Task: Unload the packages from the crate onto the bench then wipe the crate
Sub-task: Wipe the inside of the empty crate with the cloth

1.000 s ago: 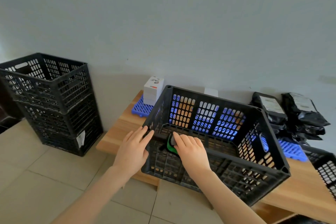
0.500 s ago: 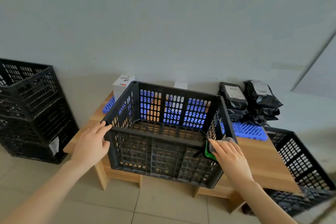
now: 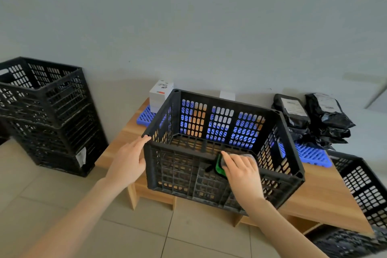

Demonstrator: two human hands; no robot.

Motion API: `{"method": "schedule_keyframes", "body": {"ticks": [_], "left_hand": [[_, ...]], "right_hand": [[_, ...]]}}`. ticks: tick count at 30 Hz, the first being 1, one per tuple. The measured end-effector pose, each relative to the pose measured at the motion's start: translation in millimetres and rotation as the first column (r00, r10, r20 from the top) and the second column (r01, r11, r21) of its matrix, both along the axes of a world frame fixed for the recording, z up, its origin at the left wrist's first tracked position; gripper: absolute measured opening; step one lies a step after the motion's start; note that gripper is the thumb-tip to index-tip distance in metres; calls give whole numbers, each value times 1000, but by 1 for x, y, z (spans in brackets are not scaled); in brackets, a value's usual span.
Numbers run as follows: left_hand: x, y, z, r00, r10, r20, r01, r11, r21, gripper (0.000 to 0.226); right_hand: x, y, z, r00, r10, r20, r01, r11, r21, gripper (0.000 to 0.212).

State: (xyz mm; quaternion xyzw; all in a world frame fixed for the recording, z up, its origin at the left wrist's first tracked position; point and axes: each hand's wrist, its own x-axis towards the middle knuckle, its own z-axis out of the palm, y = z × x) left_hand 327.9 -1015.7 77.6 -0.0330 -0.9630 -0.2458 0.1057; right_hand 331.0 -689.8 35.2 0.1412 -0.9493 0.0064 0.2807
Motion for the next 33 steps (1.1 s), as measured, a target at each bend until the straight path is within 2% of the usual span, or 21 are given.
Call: {"method": "schedule_keyframes", "body": {"ticks": [2, 8, 13, 18, 21, 23, 26, 31, 33], "left_hand": [[0, -2, -2, 999, -23, -22, 23, 999, 27, 64], [-5, -17, -12, 993, -100, -61, 104, 992, 67, 77], [-7, -22, -15, 983, -131, -126, 127, 991, -43, 74], [-11, -25, -21, 973, -167, -162, 126, 963, -237, 73], [-12, -20, -22, 982, -133, -138, 90, 957, -277, 63], [-9, -13, -23, 985, -94, -143, 46, 949, -311, 60], [-6, -5, -23, 990, -43, -133, -11, 925, -379, 62], [-3, 21, -10, 993, 115, -17, -107, 836, -538, 71], [-1, 39, -3, 982, 187, 20, -139, 794, -591, 75]], "right_hand": [[-13, -41, -2, 1000, 25, -1, -25, 1000, -11, 37], [-46, -161, 3, 989, 128, 77, -128, 992, -2, 55], [-53, -186, 1, 987, 147, 69, -148, 989, -3, 54], [-49, -150, 2, 983, 176, 48, -177, 984, 9, 54], [-38, -106, 0, 987, 160, 11, -161, 987, 14, 43], [-28, -67, -1, 989, 145, -13, -144, 989, 32, 36], [-11, -6, 0, 995, 102, -13, -101, 992, 70, 38], [19, 85, 6, 999, 31, -15, -30, 998, 63, 36], [29, 114, 10, 999, 18, 35, -19, 999, 28, 49]]}}
